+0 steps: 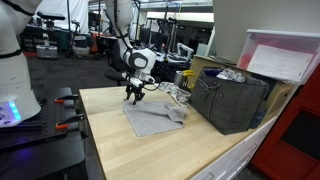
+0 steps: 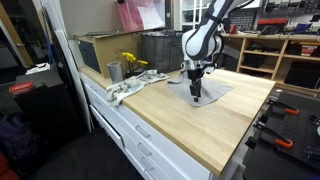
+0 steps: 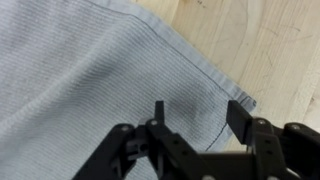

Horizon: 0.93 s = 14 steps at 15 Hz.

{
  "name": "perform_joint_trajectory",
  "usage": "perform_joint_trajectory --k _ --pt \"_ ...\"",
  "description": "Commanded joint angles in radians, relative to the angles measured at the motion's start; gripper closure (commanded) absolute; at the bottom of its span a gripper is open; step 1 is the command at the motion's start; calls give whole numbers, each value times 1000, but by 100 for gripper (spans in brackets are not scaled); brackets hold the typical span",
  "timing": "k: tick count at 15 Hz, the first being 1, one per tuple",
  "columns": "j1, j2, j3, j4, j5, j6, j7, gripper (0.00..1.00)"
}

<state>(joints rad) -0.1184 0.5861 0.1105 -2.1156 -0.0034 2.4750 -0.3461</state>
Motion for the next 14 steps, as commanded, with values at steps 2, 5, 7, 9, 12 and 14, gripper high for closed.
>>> perform_joint_trajectory --k 2,5,7,9,12,14 --pt "4 12 -23 6 -6 11 2 58" --pt "9 28 -28 12 -15 24 -2 81" --pt "13 28 -25 9 -20 28 0 78" --pt "15 18 -21 -1 -26 31 -4 94" --pt "20 3 -18 -15 -38 23 -13 100" --pt "24 -29 -15 -36 -49 8 -26 100"
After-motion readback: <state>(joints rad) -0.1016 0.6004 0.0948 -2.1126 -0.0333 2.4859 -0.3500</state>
